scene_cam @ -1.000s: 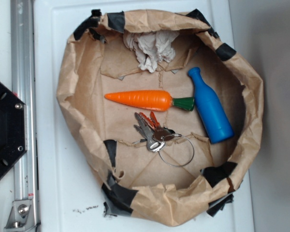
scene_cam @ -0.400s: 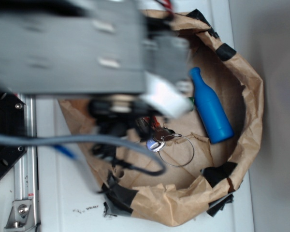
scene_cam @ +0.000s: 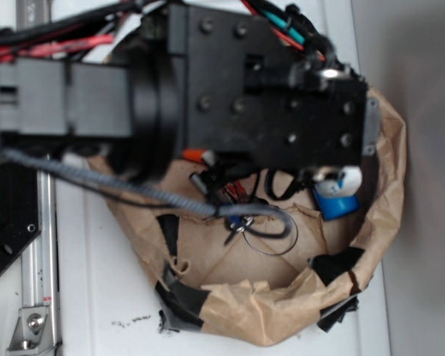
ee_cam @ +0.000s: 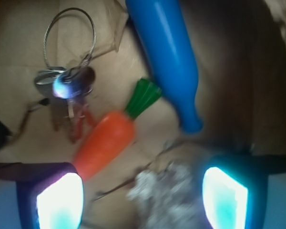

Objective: Grab the white paper.

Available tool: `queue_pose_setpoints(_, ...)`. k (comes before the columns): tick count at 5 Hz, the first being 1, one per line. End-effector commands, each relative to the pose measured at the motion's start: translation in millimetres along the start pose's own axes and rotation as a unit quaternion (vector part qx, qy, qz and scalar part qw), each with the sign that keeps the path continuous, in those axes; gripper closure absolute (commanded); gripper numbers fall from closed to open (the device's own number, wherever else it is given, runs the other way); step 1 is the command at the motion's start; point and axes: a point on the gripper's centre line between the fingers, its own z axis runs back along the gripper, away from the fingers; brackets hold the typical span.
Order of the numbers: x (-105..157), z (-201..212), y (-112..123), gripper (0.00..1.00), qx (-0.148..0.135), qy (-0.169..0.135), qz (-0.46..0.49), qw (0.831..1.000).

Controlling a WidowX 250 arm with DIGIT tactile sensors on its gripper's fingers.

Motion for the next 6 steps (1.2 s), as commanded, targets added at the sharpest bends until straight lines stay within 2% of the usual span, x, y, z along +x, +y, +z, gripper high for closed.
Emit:
queue_pose_setpoints(1,-42.0,-43.9,13.9,0.0,0.018,0.025,-0.019,0.999)
queue_pose_setpoints(2,-61.3,-53.4,22.2,0.0,0.012,0.03,0.006,0.999)
queue_pose_setpoints(3,-63.4,-58.3,25.0,0.0,-0.001,0.02,0.015,1.0)
queue_pose_setpoints(5,-57.2,-43.9,15.7,0.0,0.015,0.013,0.007,1.0)
queue_pose_setpoints(6,-56.7,-34.0,8.2,0.0,0.006,0.005,0.001,1.0)
